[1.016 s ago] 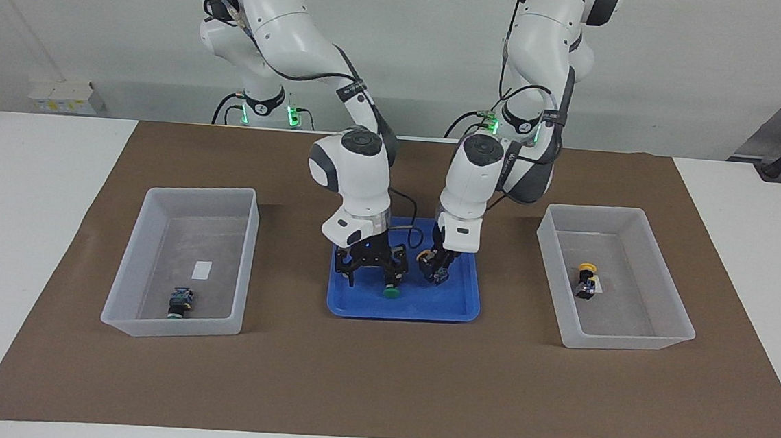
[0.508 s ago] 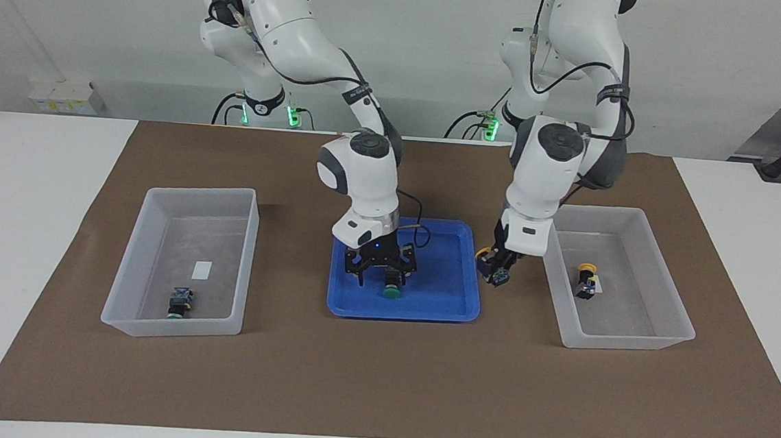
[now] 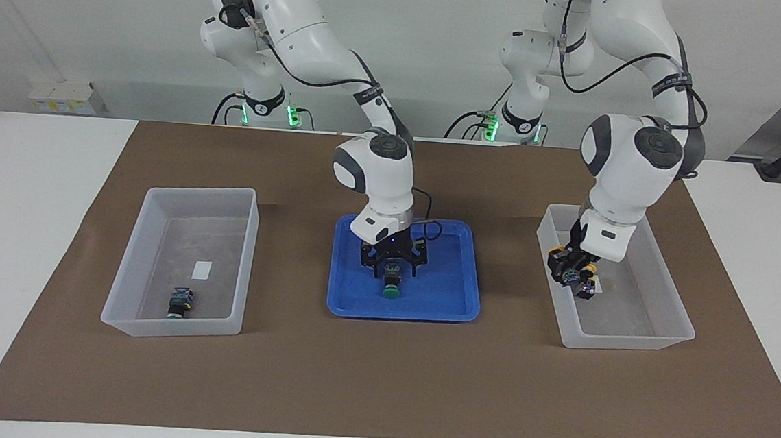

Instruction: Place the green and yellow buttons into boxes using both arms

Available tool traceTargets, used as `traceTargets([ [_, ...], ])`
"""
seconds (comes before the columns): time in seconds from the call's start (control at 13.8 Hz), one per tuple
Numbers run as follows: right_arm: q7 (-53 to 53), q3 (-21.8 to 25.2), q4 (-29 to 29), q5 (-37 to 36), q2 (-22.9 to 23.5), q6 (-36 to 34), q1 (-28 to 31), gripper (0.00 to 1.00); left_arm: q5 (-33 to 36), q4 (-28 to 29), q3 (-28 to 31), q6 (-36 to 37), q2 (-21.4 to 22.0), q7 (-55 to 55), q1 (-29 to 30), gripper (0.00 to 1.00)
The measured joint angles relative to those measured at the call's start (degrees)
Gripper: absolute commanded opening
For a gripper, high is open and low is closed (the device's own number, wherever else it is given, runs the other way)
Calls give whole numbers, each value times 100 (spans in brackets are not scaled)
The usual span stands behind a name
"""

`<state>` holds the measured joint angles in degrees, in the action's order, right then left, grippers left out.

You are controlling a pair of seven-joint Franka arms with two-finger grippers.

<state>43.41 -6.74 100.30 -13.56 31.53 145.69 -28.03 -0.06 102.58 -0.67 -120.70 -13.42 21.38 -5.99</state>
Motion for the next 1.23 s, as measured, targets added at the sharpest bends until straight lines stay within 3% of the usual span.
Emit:
traceTargets([
  [0.29,148,30,-106,0,-188,-698,16,0,-1,14,22,7,0,-1383,630,0],
  [0.44,208,38,-153,0,-505,-1198,157,0,-1,66,25,-57,1,-1920,910,0],
  [0.87,-215,49,-153,0,-1565,-2380,1258,0,-1,737,23,-1208,-61,-2524,1119,0],
  [0.94,-459,51,-149,0,-1639,-2490,1447,0,-1,790,24,-1278,-74,-2614,1161,11],
  [1.02,-723,53,-146,0,-1680,-2524,1629,0,-1,814,26,-1293,-77,-2681,1188,33],
  [1.23,-1647,56,-136,0,-1690,-2522,2137,0,-1,816,24,-1293,-77,-2732,1231,51],
])
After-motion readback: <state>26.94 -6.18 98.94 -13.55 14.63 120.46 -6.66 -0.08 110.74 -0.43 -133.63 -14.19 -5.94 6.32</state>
